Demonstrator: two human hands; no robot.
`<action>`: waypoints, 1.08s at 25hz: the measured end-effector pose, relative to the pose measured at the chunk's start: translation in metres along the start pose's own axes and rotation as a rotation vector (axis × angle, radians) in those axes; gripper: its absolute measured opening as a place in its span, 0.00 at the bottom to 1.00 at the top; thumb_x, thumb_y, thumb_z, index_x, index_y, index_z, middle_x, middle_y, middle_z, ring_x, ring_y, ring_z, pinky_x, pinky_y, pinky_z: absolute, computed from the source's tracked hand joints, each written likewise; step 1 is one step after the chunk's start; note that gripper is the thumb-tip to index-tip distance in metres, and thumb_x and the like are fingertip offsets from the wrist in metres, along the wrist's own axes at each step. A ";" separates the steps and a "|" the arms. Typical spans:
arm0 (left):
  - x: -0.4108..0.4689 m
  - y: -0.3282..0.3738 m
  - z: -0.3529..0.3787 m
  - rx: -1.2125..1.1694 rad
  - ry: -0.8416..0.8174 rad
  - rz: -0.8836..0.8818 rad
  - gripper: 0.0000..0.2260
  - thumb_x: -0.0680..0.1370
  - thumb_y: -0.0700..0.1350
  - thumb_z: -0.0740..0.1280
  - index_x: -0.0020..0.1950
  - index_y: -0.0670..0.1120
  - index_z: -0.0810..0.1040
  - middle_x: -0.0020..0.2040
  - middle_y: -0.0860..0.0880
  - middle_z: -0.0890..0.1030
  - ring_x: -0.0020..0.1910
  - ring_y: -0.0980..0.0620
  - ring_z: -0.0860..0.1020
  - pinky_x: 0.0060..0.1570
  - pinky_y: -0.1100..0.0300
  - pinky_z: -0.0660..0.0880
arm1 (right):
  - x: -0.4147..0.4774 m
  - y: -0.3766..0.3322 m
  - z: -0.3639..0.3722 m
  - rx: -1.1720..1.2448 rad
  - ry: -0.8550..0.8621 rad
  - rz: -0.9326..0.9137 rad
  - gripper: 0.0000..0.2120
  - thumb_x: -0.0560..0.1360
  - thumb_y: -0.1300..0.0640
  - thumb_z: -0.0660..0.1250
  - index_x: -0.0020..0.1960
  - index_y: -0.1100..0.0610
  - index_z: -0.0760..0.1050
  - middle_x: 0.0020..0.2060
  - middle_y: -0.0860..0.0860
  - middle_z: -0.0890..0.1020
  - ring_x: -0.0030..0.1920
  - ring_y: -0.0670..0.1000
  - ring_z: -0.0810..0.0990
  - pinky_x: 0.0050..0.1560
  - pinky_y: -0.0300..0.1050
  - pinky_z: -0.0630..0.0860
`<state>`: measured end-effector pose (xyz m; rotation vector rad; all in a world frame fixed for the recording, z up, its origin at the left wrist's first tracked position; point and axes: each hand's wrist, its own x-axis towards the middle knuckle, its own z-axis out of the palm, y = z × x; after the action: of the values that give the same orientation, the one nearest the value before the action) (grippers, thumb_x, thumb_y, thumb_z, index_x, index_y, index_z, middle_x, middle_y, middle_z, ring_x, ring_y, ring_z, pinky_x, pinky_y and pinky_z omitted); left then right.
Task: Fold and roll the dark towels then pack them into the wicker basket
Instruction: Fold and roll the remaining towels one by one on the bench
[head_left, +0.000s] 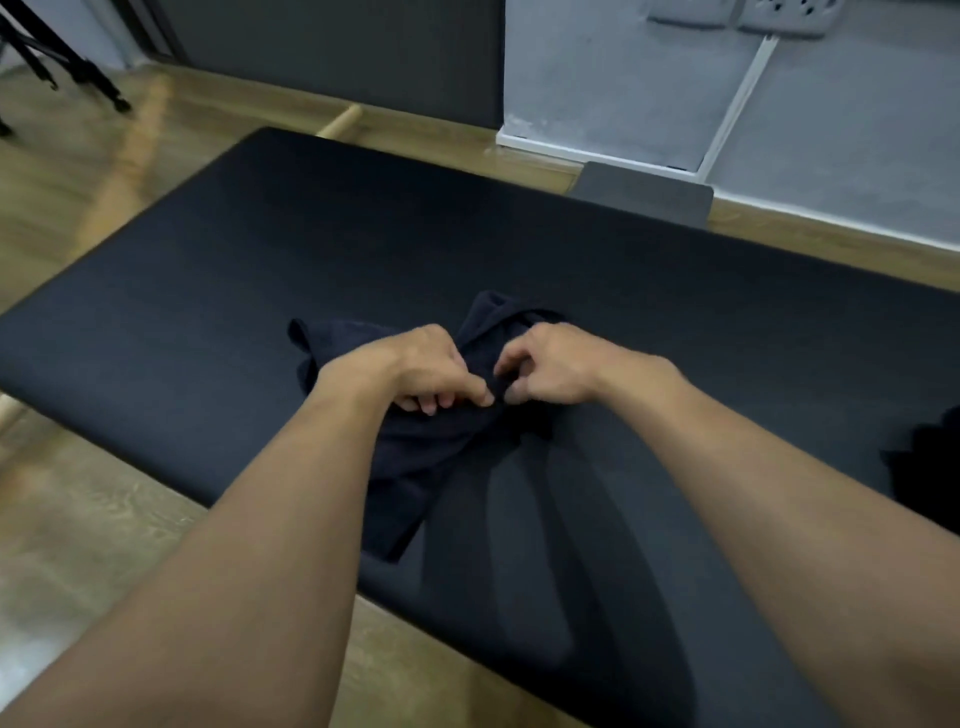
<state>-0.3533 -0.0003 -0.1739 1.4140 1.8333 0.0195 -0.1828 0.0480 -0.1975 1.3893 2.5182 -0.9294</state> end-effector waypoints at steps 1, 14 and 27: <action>0.003 0.001 -0.001 -0.063 0.022 0.004 0.11 0.73 0.52 0.75 0.38 0.46 0.82 0.36 0.49 0.79 0.34 0.52 0.78 0.36 0.57 0.78 | -0.008 0.006 -0.007 0.202 -0.026 0.035 0.11 0.73 0.58 0.69 0.54 0.50 0.82 0.44 0.47 0.83 0.43 0.47 0.79 0.43 0.42 0.74; 0.015 0.059 0.007 -0.197 0.545 0.323 0.06 0.80 0.48 0.63 0.48 0.52 0.80 0.48 0.46 0.82 0.49 0.44 0.79 0.50 0.52 0.76 | -0.038 0.049 -0.034 0.140 0.538 0.202 0.05 0.75 0.55 0.64 0.48 0.54 0.77 0.41 0.51 0.80 0.44 0.54 0.77 0.42 0.45 0.69; -0.174 0.249 -0.165 -0.111 0.478 0.711 0.14 0.71 0.57 0.75 0.52 0.54 0.80 0.46 0.55 0.81 0.49 0.52 0.79 0.48 0.56 0.74 | -0.218 -0.070 -0.309 0.887 0.758 0.024 0.07 0.74 0.59 0.73 0.48 0.63 0.80 0.40 0.57 0.83 0.39 0.52 0.81 0.42 0.49 0.77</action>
<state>-0.2412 0.0226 0.1521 2.0266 1.5413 0.8660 -0.0572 0.0370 0.1659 2.3711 2.6148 -1.9764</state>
